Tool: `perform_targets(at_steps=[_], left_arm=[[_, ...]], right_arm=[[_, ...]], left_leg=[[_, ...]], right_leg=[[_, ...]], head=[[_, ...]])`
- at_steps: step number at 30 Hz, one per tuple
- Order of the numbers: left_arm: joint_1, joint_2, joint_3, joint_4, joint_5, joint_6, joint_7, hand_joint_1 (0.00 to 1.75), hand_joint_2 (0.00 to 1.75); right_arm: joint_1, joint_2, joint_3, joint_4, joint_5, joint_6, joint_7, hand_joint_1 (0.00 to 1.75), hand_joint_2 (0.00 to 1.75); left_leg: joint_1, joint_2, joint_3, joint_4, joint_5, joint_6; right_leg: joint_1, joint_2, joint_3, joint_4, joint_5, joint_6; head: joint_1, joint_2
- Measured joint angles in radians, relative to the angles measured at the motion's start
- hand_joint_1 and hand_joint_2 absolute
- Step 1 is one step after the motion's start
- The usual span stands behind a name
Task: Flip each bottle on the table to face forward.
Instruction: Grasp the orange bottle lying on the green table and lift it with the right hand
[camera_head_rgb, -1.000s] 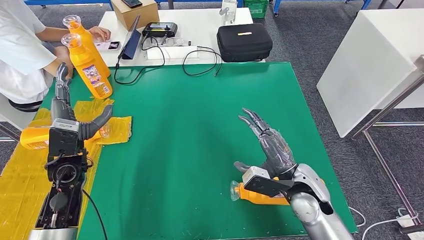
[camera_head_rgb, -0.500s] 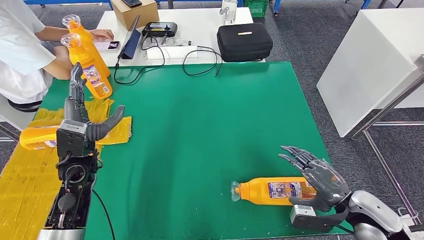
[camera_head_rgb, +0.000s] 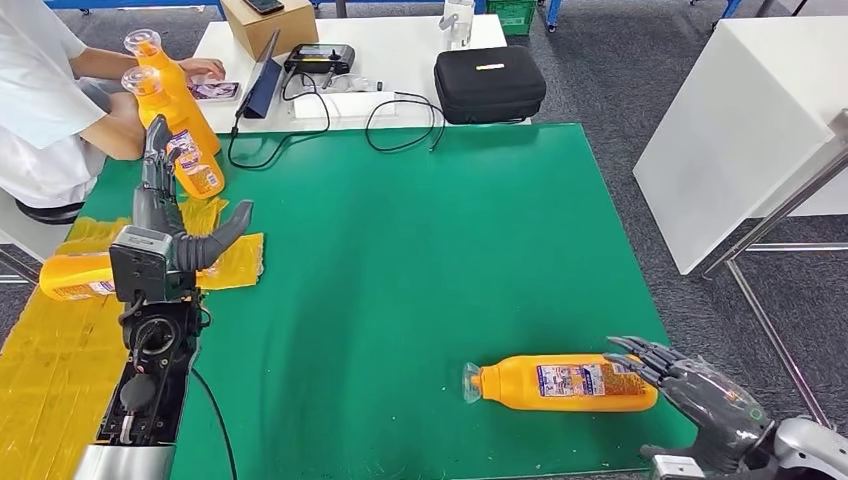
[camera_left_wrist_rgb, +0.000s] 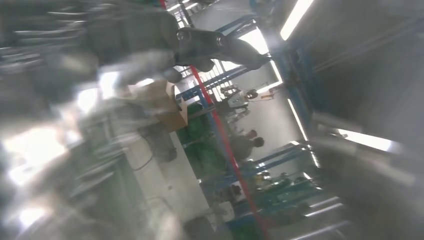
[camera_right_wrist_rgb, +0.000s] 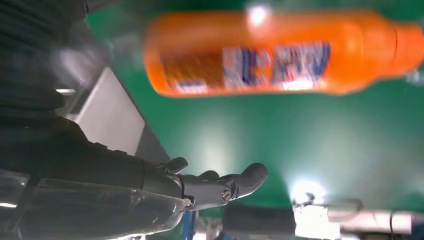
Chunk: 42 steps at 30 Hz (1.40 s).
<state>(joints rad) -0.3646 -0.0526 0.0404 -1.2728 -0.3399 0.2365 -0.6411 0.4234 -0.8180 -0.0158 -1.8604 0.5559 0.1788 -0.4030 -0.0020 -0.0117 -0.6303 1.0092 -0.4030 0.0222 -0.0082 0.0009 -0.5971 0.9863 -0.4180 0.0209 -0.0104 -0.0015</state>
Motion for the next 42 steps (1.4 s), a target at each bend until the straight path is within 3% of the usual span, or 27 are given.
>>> perform_targets(at_steps=[6, 16, 24, 26, 29, 33, 42], left_arm=[[-0.02, 0.0, 0.0, 0.027, 0.009, 0.0, -0.003, 0.0, 1.75], [-0.025, 0.0, 0.0, 0.049, 0.02, 0.0, -0.009, 0.0, 1.75], [-0.035, -0.004, -0.006, 0.068, 0.029, -0.016, -0.015, 0.0, 1.75], [-0.04, -0.006, -0.013, 0.073, 0.03, -0.018, -0.015, 0.0, 1.75], [-0.043, -0.013, -0.024, 0.081, 0.03, -0.019, -0.015, 0.0, 1.75], [-0.047, -0.023, -0.039, 0.091, 0.028, -0.019, -0.014, 0.0, 1.75], [-0.049, -0.032, -0.043, 0.109, 0.022, -0.02, -0.01, 0.0, 1.75]], right_arm=[[0.078, -0.053, -0.054, -0.033, -0.021, 0.01, -0.001, 0.0, 1.75], [0.118, -0.08, -0.077, -0.051, -0.045, 0.024, 0.02, 0.0, 1.75], [0.053, -0.054, -0.008, 0.029, 0.031, 0.01, 0.039, 0.0, 1.75], [-0.003, -0.029, 0.042, 0.099, 0.092, -0.016, 0.057, 0.0, 1.75], [-0.135, 0.051, 0.135, 0.275, 0.213, -0.085, 0.073, 0.0, 1.75], [-0.276, 0.145, 0.239, 0.467, 0.265, -0.14, 0.072, 0.0, 1.75], [-0.465, 0.285, 0.316, 0.682, 0.352, -0.219, 0.096, 0.0, 1.75]], left_leg=[[0.0, 0.003, 0.001, 0.0, 0.0, 0.0], [0.0, 0.003, 0.001, 0.0, 0.0, 0.0], [0.0, 0.003, 0.001, 0.0, 0.0, 0.0], [0.0, 0.005, 0.002, 0.0, 0.0, 0.0], [0.0, 0.009, 0.003, 0.0, 0.0, 0.0], [0.0, 0.01, 0.005, 0.0, 0.0, 0.0], [0.005, 0.019, 0.015, 0.0, -0.005, -0.006]], right_leg=[[0.0, 0.001, 0.0, 0.0, 0.0, 0.0], [0.0, 0.001, 0.0, 0.0, 0.0, 0.0], [0.0, 0.002, 0.0, 0.0, 0.0, 0.0], [0.0, 0.002, 0.0, 0.0, 0.0, 0.0], [0.001, 0.007, 0.0, 0.0, 0.001, 0.0], [0.0, 0.009, 0.001, 0.0, 0.001, 0.001], [0.005, 0.02, 0.009, -0.001, 0.002, 0.0]], head=[[0.0, 0.0], [0.0, 0.0], [0.0, 0.0], [0.0, 0.0], [0.0, 0.0], [0.0, 0.0], [0.0, 0.0]])
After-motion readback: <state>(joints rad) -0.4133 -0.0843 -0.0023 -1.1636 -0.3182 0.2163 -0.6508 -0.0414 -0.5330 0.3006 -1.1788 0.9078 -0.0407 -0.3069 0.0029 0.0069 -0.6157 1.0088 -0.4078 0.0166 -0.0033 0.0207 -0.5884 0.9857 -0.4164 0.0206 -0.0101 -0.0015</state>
